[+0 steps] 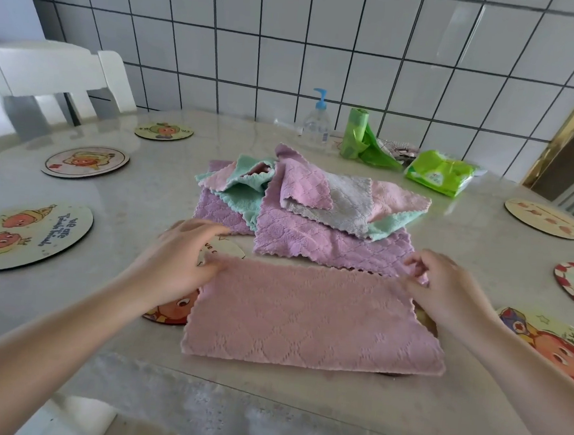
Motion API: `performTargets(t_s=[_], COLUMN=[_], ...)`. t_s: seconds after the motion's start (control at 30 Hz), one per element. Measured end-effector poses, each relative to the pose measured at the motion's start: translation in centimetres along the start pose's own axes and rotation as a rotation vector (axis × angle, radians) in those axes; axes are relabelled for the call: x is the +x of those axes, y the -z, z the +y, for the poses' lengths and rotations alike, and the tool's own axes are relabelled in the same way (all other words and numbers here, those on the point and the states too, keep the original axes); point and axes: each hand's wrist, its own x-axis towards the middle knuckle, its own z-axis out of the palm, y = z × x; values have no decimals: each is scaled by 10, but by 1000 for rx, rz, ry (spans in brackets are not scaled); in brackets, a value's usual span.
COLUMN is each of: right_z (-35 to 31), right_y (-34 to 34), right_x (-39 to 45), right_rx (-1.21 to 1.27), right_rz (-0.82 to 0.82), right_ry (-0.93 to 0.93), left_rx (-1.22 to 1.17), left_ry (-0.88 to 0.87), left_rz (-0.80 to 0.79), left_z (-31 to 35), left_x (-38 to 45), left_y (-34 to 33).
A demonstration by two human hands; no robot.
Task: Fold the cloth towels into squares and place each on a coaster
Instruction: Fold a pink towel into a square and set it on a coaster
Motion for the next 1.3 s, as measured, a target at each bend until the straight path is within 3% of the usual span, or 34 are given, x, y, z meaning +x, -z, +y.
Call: performTargets(t_s=[0.1, 0.17, 0.23, 0.3, 0.47, 0.63, 0.97, 1.13, 1.3], right_z=[-41, -74, -92, -93, -77, -57, -27, -38, -75], right_y=[6, -2, -26, -54, -62, -41, -27, -25, -35], right_x=[-10, -22, -32, -42, -57, -62, -69, -57, -17], right_rx=[15, 48, -84, -261, -305, -372, -398, -316, -102], right_rz=[108, 18, -123, -146, -170, -311, -309, -34, -184], right_ry=[163, 306, 414, 483, 368, 256, 107, 326, 379], left_rx=[65, 30, -32, -34, 221, 334, 287, 134, -14], left_ry=[-165, -234, -278, -295, -263, -152, -62, -361, -519], left_rz=[64, 15, -82, -182, -142, -228, -209, 16, -112], left_z=[39, 69, 84, 86, 69, 57, 34, 59, 88], left_x=[-9, -17, -20, -21, -35, -42, -54, -59, -66], left_y=[2, -7, -27, -46, -58, -47, -30, -32, -40])
